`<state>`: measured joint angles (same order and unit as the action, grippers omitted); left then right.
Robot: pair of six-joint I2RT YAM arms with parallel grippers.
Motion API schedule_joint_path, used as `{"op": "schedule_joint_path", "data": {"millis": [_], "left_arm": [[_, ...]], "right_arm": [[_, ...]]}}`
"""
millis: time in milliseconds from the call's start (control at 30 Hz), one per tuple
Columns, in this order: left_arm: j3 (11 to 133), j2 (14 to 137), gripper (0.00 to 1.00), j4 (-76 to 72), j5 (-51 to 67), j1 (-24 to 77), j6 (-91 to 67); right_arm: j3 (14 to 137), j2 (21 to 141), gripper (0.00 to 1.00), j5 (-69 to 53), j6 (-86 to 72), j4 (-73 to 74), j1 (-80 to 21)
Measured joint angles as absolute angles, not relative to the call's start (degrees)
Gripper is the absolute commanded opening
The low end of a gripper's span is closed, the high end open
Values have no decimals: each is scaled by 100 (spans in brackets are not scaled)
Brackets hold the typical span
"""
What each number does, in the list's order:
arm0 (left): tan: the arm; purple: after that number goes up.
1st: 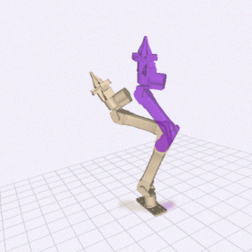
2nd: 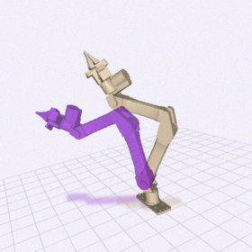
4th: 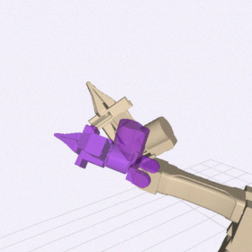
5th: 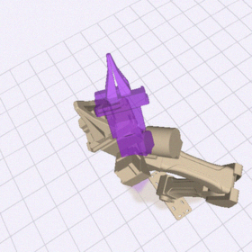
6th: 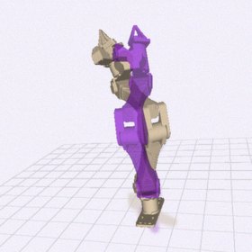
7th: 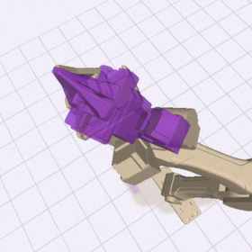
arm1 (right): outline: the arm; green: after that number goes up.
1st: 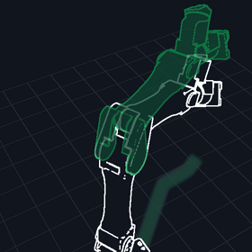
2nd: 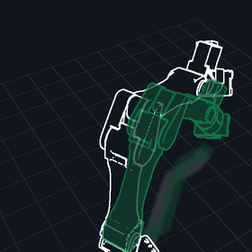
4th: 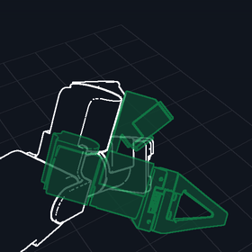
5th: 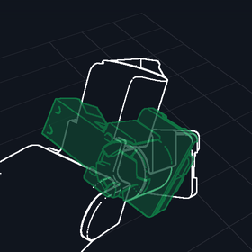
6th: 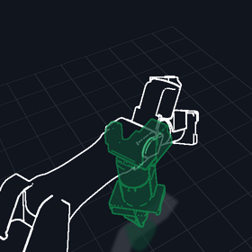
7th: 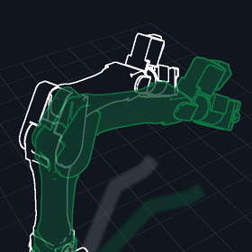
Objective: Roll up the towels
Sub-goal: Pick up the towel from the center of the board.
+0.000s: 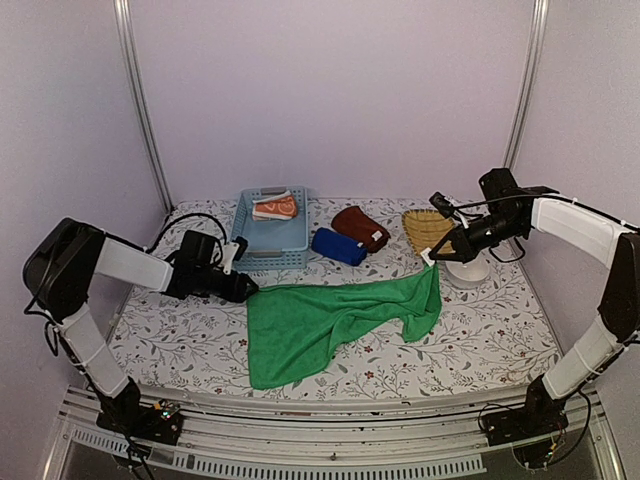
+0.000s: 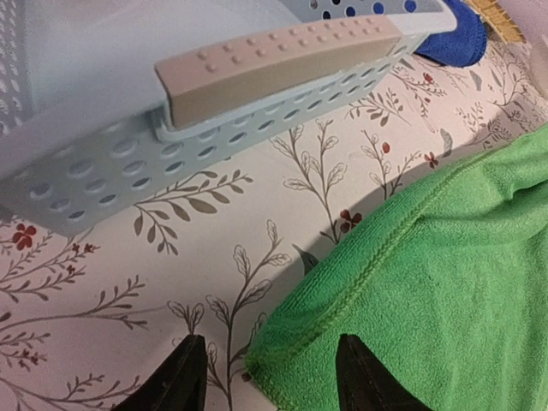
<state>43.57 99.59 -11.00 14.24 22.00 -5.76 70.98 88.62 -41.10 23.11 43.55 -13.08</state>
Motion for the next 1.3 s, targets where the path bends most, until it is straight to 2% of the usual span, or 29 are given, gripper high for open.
{"op": "schedule_joint_path", "data": {"millis": [233, 533, 733, 933, 1133, 1300], "left_arm": [[3957, 9609, 47, -1192, 1573, 2174, -694], [4464, 10097, 37, -1092, 1470, 2231, -624], [4707, 10322, 25, -943, 1304, 2322, -554], [4755, 10374, 3, -878, 1236, 2364, -473], [4755, 10298, 0, -827, 1219, 2370, -454], [4755, 9660, 0, -633, 1175, 2370, -545]], "right_arm": [[7098, 8871, 2, -4143, 2307, 4353, -1304], [7098, 8956, 2, -4241, 2296, 4359, -1304], [7098, 8956, 2, -4261, 2296, 4362, -1288], [7098, 8982, 3, -4268, 2296, 4362, -1262], [7214, 9122, 2, -4329, 2294, 4377, -1221], [7577, 9244, 2, -4372, 2268, 4486, -908]]}}
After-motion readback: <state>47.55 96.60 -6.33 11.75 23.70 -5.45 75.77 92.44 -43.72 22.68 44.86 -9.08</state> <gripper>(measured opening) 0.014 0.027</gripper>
